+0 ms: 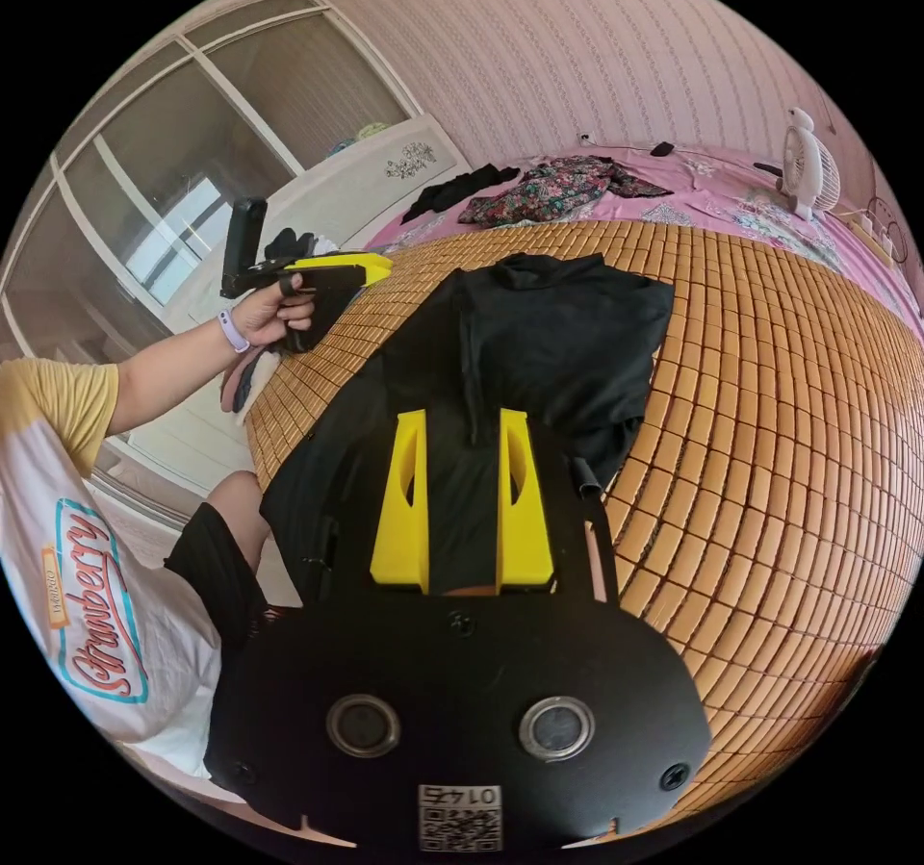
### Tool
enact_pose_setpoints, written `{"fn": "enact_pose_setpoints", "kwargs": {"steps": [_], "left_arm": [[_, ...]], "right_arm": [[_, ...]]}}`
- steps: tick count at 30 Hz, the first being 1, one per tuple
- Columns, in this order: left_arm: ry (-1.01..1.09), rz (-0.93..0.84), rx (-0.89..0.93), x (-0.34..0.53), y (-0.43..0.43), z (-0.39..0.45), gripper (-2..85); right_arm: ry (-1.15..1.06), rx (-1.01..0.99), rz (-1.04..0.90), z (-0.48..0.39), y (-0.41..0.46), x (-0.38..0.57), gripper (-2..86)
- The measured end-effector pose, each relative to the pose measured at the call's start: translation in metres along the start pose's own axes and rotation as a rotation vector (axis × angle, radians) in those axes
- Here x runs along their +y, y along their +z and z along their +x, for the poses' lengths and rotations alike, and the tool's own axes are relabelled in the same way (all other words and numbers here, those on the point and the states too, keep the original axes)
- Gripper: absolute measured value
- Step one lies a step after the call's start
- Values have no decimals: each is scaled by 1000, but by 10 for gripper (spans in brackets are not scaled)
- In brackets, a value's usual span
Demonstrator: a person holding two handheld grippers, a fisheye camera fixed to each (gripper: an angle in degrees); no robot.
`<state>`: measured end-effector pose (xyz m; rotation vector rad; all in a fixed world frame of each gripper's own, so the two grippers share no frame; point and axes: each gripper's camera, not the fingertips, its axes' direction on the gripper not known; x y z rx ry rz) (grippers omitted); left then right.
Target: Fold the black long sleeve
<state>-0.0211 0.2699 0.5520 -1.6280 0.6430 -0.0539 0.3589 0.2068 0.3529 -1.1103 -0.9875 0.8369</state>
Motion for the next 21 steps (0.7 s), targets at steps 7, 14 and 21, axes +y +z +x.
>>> {"fn": "enact_pose_setpoints", "kwargs": {"steps": [7,14,21], "left_arm": [[-248,-16,-88,89,-19,-84,76],[-393,20,-105,85,8,-149,96],[-484,-32,-82,52,43,-204,55]], "right_arm": [[210,87,51,59,20,-24,104],[256,324,59,102,62,-92,106],[231,431,3,114,120,-157,96]]}}
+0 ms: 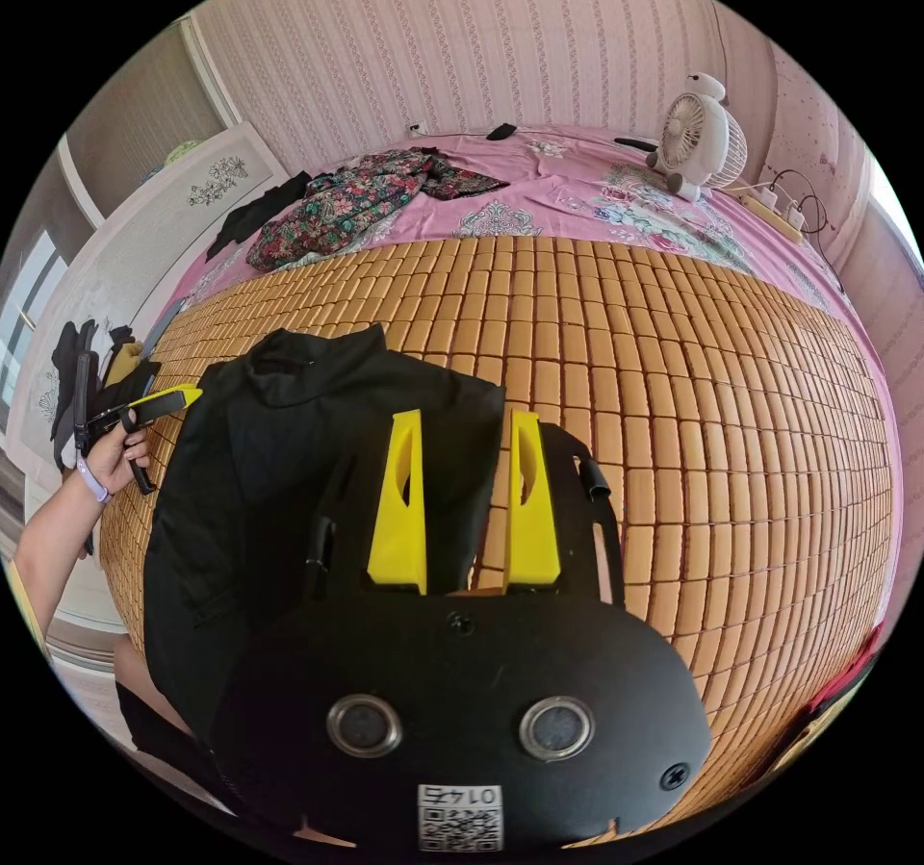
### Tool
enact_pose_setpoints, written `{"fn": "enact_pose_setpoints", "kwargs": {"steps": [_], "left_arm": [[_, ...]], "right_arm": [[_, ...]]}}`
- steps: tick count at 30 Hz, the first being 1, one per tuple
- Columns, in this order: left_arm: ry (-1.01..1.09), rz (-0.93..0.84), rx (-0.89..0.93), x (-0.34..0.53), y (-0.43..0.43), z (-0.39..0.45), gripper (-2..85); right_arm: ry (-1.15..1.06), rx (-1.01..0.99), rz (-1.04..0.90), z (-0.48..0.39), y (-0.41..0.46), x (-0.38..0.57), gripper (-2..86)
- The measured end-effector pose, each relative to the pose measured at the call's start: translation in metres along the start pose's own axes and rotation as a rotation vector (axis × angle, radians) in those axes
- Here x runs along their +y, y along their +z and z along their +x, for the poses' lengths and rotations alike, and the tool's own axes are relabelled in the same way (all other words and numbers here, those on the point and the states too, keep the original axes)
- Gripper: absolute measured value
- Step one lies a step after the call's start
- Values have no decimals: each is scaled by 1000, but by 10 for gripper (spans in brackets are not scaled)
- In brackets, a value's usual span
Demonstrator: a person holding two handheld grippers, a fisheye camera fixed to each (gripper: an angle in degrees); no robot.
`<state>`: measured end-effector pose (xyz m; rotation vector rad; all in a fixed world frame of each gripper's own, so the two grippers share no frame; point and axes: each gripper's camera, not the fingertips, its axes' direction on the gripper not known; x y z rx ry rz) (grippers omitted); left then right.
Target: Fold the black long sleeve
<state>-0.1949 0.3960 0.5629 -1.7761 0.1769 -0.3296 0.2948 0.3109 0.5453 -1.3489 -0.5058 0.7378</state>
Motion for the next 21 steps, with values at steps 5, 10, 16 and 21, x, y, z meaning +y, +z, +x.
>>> {"fn": "enact_pose_setpoints", "kwargs": {"steps": [5,10,16,21], "left_arm": [[-6,-101,-2,-15,8,-14,-3],[-90,-18,58,-16,-19,-30,-5],[80,120,73,-3,-97,-6,-7],[246,155,65,58,-182,20,-7]], "right_arm": [[-18,-26,-98,-16,24,-24,50],[21,-78,71,-21,-12,-30,9],[-31,-171,175,-30,-88,-18,6],[-114,-250,207,-44,-164,33,6]]}}
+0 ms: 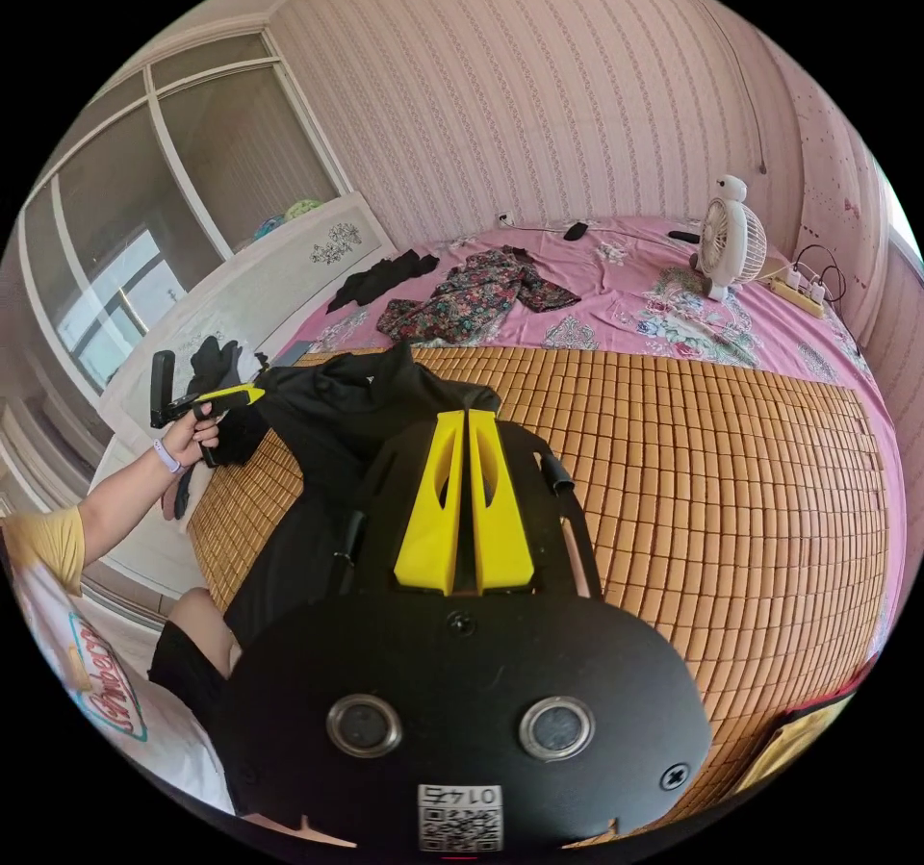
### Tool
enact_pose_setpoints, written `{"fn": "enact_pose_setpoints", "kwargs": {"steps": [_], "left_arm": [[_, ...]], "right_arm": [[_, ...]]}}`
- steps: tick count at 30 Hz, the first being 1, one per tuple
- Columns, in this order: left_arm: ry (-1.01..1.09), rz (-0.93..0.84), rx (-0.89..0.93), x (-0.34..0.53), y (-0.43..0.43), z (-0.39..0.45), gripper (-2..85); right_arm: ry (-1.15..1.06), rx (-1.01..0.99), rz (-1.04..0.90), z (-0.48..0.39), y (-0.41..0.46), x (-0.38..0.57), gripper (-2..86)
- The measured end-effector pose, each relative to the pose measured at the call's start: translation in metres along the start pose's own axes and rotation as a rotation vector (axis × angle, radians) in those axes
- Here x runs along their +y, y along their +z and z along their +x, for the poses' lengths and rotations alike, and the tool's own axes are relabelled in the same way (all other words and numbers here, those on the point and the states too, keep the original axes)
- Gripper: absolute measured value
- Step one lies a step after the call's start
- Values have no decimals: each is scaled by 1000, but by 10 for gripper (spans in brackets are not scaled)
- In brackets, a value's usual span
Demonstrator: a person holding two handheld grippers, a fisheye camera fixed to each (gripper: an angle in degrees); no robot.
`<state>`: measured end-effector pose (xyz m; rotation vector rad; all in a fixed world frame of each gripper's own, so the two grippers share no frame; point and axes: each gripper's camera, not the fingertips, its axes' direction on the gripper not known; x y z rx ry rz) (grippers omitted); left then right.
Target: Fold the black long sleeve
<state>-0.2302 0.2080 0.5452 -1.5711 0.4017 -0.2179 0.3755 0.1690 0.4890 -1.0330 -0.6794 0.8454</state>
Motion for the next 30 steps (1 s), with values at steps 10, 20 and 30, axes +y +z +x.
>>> {"fn": "enact_pose_setpoints", "kwargs": {"steps": [10,20,30], "left_arm": [[-21,-191,112,238,-80,66,-3],[-141,-235,92,326,-85,105,-5],[59,-278,103,284,14,157,-3]], "right_arm": [[-37,-220,-341,-73,-67,250,27],[32,-170,-398,-133,-43,311,45],[-248,-189,-516,-246,91,251,28]]}}
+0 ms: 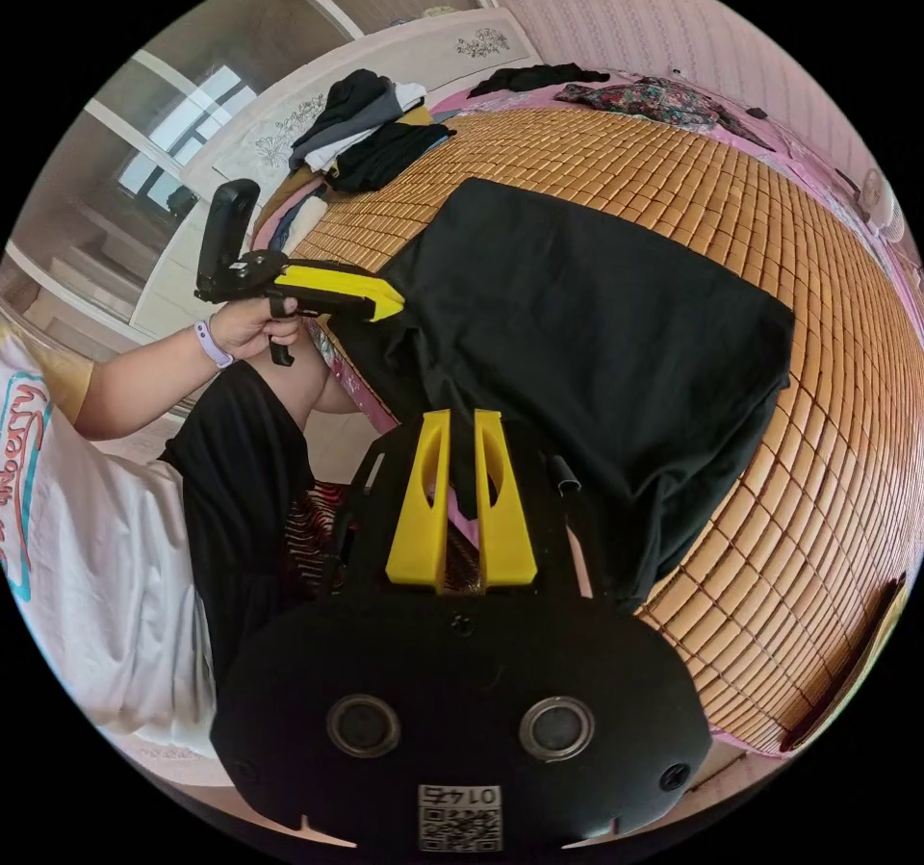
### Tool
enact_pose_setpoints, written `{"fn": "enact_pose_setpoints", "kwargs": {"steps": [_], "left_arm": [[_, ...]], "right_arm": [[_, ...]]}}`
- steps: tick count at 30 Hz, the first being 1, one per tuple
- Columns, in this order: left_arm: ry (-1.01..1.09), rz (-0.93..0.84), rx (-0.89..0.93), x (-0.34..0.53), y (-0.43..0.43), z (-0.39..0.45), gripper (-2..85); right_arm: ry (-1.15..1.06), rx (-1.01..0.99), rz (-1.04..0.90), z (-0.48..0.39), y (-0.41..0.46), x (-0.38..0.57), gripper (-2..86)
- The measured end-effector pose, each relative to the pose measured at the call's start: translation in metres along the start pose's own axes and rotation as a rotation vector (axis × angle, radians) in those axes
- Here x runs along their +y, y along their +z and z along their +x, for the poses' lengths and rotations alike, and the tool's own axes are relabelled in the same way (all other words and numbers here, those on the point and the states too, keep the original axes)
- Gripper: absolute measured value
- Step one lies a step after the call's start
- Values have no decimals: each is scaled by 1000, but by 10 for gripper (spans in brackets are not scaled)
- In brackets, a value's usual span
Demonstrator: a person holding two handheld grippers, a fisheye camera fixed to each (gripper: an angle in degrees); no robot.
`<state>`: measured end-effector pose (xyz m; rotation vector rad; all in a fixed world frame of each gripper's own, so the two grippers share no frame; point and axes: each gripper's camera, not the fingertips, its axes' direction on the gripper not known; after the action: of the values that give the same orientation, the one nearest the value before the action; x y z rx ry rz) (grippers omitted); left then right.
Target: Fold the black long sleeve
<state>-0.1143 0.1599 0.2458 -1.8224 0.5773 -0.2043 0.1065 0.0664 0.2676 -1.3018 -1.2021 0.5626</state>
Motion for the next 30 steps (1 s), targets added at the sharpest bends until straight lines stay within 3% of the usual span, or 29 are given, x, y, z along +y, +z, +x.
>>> {"fn": "enact_pose_setpoints", "kwargs": {"steps": [4,6,12,18,23,30], "left_arm": [[-12,-88,119,-10,27,-7,-4],[77,-192,169,-8,35,4,-5],[148,-313,68,29,44,26,-3],[168,-239,4,41,31,44,0],[220,-139,-36,35,20,67,0],[137,-73,14,36,89,104,-3]], "right_arm": [[-51,10,-97,-11,32,-28,19],[-92,-28,-132,-18,37,-32,16],[-142,12,-274,-39,66,-30,5],[-183,9,-298,-60,65,-47,6],[-197,13,-200,-69,41,-87,5],[-136,276,-213,-54,80,-204,1]]}}
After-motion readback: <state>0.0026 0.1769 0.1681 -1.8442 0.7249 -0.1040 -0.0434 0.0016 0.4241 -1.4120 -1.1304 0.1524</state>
